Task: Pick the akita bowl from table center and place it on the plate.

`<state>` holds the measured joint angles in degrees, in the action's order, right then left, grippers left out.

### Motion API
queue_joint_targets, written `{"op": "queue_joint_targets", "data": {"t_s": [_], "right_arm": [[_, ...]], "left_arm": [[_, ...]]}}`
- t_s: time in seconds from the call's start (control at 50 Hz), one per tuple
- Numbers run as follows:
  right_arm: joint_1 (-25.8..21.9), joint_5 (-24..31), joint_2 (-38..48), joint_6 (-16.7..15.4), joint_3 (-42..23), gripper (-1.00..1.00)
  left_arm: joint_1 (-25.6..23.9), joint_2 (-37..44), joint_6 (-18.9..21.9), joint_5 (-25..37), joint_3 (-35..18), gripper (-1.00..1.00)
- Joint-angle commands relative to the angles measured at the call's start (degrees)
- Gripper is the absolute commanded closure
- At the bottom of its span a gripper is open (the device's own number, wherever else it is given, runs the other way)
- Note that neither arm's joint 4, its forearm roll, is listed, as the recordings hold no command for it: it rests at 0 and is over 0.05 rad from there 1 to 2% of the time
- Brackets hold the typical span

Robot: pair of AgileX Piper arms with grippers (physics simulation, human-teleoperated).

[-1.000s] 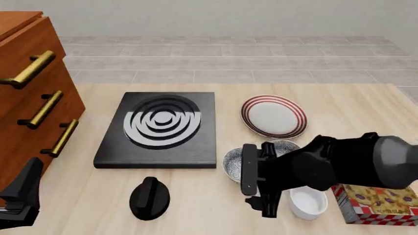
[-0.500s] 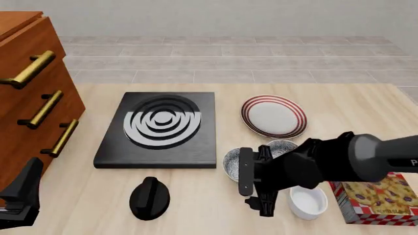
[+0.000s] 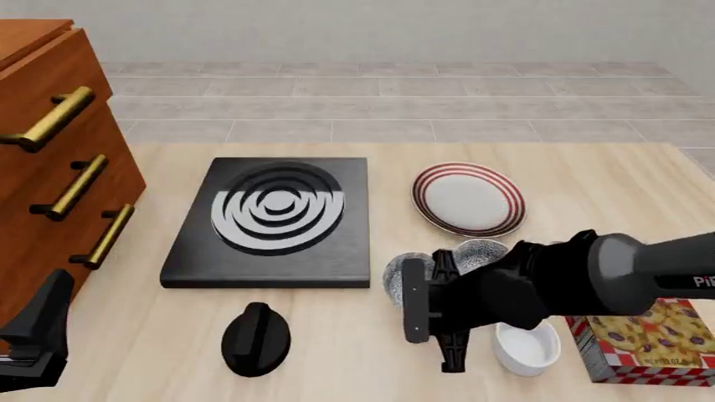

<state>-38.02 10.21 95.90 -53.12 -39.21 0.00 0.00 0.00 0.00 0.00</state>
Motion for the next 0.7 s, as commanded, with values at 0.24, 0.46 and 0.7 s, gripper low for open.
{"op": "queue_joint_targets", "data": {"t_s": [0.24, 0.46, 0.7], "right_arm": [[-2.39, -0.77, -0.81, -0.24, -0.15, 1.00], [-3.90, 2.24, -4.62, 0.67, -0.46, 1.00], [-2.89, 5.17, -8.95, -1.43, 0.11, 1.00]], "left_arm": [[0.00, 0.00, 0.00, 0.00, 0.00, -1.00], [0.00, 0.00, 0.00, 0.00, 0.00, -1.00], [0.00, 0.00, 0.00, 0.00, 0.00, -1.00]]}}
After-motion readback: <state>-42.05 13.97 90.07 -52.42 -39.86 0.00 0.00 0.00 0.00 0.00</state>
